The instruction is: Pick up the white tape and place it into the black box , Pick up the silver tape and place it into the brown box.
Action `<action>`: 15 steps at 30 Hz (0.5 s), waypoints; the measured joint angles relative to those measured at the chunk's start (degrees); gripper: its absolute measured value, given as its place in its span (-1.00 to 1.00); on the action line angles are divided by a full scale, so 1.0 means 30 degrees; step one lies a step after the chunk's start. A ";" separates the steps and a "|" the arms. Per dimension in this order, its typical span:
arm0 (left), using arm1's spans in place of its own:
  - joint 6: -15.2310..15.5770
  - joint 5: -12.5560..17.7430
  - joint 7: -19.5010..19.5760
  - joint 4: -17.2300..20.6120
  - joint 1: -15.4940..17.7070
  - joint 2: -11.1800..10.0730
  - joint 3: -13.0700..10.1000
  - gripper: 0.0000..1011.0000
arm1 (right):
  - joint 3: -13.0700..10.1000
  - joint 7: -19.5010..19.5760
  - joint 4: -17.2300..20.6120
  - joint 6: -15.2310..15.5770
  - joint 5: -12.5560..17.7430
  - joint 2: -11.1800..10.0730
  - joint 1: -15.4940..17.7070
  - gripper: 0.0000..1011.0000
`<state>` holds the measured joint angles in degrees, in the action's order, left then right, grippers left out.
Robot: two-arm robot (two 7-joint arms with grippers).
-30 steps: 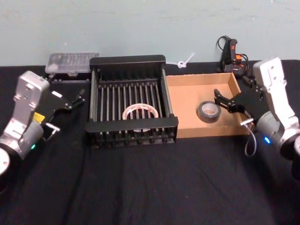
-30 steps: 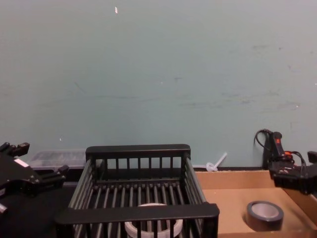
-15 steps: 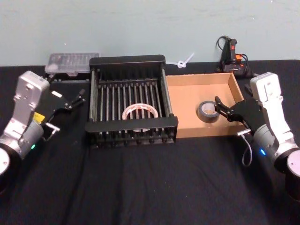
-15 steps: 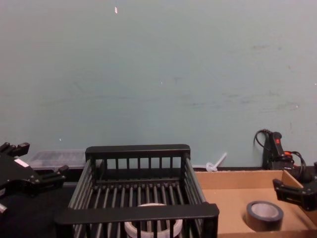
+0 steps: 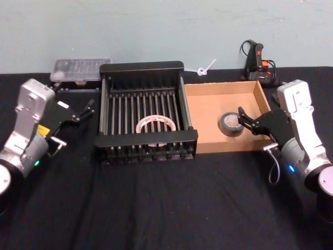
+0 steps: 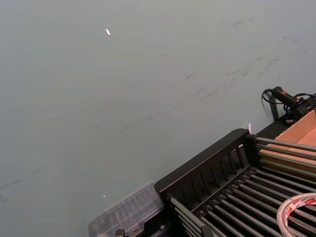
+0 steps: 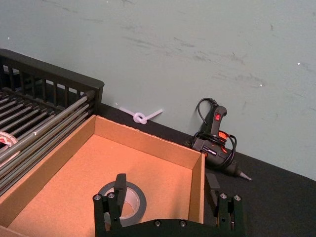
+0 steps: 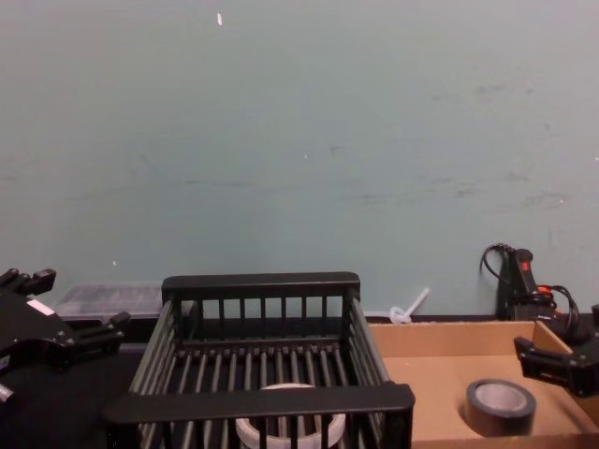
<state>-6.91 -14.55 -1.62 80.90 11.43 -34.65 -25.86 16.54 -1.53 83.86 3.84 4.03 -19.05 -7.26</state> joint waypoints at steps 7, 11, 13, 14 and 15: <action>0.0000 0.0000 0.0000 -0.0001 0.0000 0.0000 -0.0001 0.98 | 0.0017 -0.0010 -0.0013 0.0024 0.0006 -0.0012 -0.0014 0.98; -0.0001 0.0000 0.0000 0.0001 0.0001 0.0000 -0.0001 0.98 | 0.0024 -0.0013 -0.0017 0.0031 0.0007 -0.0019 -0.0018 0.98; -0.0001 0.0000 0.0000 0.0000 0.0000 0.0000 -0.0001 0.98 | 0.0028 -0.0017 -0.0017 0.0036 0.0007 -0.0023 -0.0022 0.98; -0.0001 0.0000 0.0000 0.0000 0.0000 0.0000 0.0000 0.98 | 0.0028 -0.0018 -0.0018 0.0038 0.0007 -0.0024 -0.0023 0.98; -0.0001 -0.0001 0.0000 0.0000 0.0000 0.0000 0.0000 0.98 | 0.0029 -0.0021 -0.0018 0.0042 0.0007 -0.0027 -0.0026 0.98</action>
<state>-6.91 -14.55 -1.62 80.90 11.43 -34.65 -25.86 16.63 -1.59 83.81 3.97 4.05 -19.13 -7.34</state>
